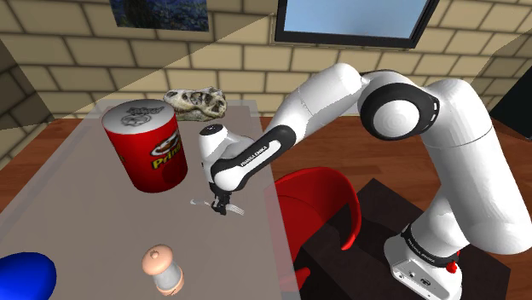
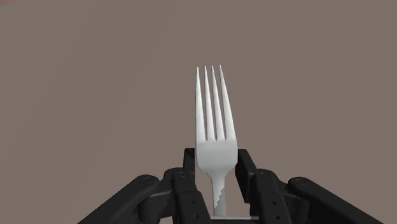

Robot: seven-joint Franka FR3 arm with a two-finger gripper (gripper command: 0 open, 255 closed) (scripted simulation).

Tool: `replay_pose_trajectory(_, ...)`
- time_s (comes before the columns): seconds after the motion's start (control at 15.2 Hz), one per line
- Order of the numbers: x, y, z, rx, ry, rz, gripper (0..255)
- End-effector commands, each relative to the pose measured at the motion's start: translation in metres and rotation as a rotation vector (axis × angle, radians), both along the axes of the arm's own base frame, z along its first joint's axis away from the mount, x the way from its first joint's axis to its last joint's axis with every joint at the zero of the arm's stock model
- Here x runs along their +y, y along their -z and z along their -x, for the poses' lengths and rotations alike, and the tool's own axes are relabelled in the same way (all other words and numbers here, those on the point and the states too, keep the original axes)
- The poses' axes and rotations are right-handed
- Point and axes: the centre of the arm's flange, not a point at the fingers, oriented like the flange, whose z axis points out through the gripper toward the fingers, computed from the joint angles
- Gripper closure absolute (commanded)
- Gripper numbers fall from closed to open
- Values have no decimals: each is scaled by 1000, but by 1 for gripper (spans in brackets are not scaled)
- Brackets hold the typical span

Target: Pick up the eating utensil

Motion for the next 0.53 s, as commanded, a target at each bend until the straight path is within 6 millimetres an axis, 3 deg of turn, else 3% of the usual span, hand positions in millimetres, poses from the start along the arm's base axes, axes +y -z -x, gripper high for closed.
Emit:
replay_pose_trajectory(0.0, -1, -4, 0, 2, 2, 2, 255)
replay_pose_trajectory(0.46, -1, -41, 0, 2, 2, 2, 255)
